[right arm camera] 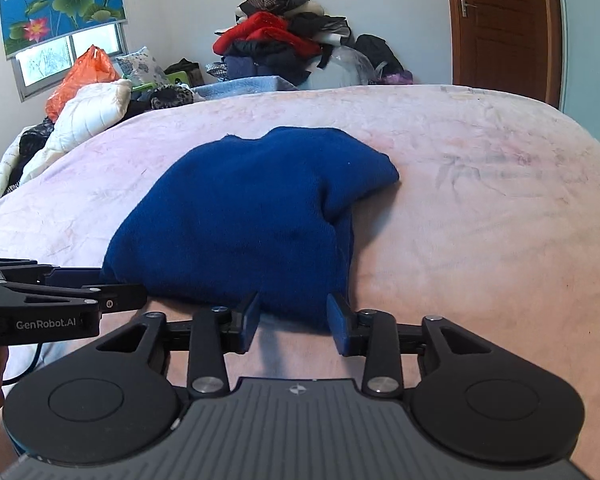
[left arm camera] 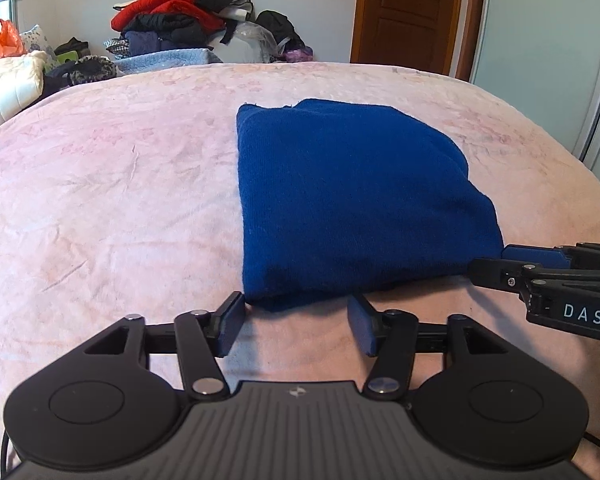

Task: Fold small clothes

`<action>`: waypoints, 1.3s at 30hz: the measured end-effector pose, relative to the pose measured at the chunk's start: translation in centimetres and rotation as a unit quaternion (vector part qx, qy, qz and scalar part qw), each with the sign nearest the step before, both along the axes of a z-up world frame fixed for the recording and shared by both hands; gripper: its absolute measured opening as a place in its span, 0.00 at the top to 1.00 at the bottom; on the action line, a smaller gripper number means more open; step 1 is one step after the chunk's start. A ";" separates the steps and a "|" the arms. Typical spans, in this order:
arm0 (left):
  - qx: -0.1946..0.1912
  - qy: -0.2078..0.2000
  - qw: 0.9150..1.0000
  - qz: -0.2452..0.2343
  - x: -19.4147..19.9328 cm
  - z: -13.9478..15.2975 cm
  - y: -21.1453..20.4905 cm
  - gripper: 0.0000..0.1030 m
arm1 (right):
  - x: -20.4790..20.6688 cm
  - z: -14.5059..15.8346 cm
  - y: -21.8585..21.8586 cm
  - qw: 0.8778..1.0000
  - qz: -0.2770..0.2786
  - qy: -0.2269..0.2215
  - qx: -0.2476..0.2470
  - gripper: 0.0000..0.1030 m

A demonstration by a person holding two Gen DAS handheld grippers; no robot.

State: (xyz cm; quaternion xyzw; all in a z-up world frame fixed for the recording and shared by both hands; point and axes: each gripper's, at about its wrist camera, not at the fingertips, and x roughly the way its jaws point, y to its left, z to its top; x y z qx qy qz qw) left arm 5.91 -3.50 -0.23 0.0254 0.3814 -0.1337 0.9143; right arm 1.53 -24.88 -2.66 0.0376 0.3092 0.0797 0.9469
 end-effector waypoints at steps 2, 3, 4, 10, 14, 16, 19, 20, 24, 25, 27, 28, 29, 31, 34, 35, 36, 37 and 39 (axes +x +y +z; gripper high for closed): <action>0.002 -0.002 1.000 -0.002 -0.1 0.0 -0.2 0.40 | 0.2 -0.1 0.0 1.000 -0.001 0.001 -0.002 0.49; 0.005 -0.004 1.000 -0.002 -0.2 0.0 -0.4 0.40 | 0.2 -0.1 0.1 1.000 -0.002 0.001 -0.003 0.49; 0.009 -0.006 1.000 -0.003 -0.3 -0.1 -0.5 0.39 | 0.1 -0.2 0.2 1.000 -0.002 0.001 -0.006 0.49; 0.011 -0.008 1.000 -0.002 -0.5 -0.2 -0.5 0.39 | -0.3 -0.3 0.4 1.000 -0.005 0.004 -0.011 0.41; 0.009 -0.007 1.000 0.001 -0.6 -0.3 -0.4 0.38 | -0.6 -0.7 0.5 1.000 -0.006 0.013 -0.009 0.37; 0.010 -0.007 1.000 0.001 -0.6 -0.3 -0.5 0.36 | -0.7 -0.8 0.7 1.000 -0.004 0.013 -0.011 0.30; 0.011 -0.013 1.000 0.003 -0.9 -0.1 -0.4 0.35 | -0.8 -0.9 0.9 1.000 -0.002 0.013 -0.015 0.25; 0.012 -0.015 1.000 0.004 -1.1 -0.1 -0.3 0.35 | -0.9 -0.8 0.9 1.000 -0.002 0.014 -0.014 0.23; 0.011 -0.031 0.999 0.008 -2.0 -0.4 0.0 0.23 | -1.5 -0.4 1.2 1.000 -0.002 0.015 -0.002 0.14; 0.009 -0.035 0.999 0.008 -2.2 -0.5 0.1 0.22 | -1.8 -0.3 1.3 1.000 0.000 0.013 0.002 0.11; 0.014 -0.040 0.999 0.007 -2.6 -0.7 0.1 0.22 | -2.2 -0.1 1.5 1.000 0.000 0.011 0.005 0.08; 0.019 -0.041 0.999 0.008 -2.8 -0.8 0.1 0.22 | -2.3 0.0 1.7 1.000 -0.003 0.012 0.005 0.07; 0.022 -0.042 0.999 0.010 -2.9 -0.8 0.1 0.22 | -2.4 0.0 1.8 1.000 -0.007 0.012 0.004 0.06; 0.025 -0.046 0.998 0.017 -3.0 -0.8 0.3 0.21 | -2.5 0.1 2.1 1.000 -0.017 0.014 0.000 0.03; 0.026 -0.048 0.998 0.026 -3.1 -0.9 0.7 0.20 | -2.6 -0.1 2.5 0.999 -0.022 0.017 -0.017 0.01; 0.026 -0.048 0.998 0.028 -3.1 -0.9 0.9 0.20 | -2.6 -0.3 2.5 0.999 -0.026 0.017 -0.024 0.01; 0.025 -0.048 0.998 0.030 -3.0 -1.0 1.1 0.20 | -2.6 -0.4 2.5 0.999 -0.031 0.017 -0.029 0.00; 0.024 -0.045 0.998 0.032 -3.0 -1.1 1.2 0.20 | -2.5 -0.6 2.4 0.999 -0.036 0.018 -0.032 0.00; 0.019 -0.044 0.998 0.034 -3.1 -1.1 1.4 0.20 | -2.3 -1.0 2.1 0.998 -0.043 0.027 -0.033 0.00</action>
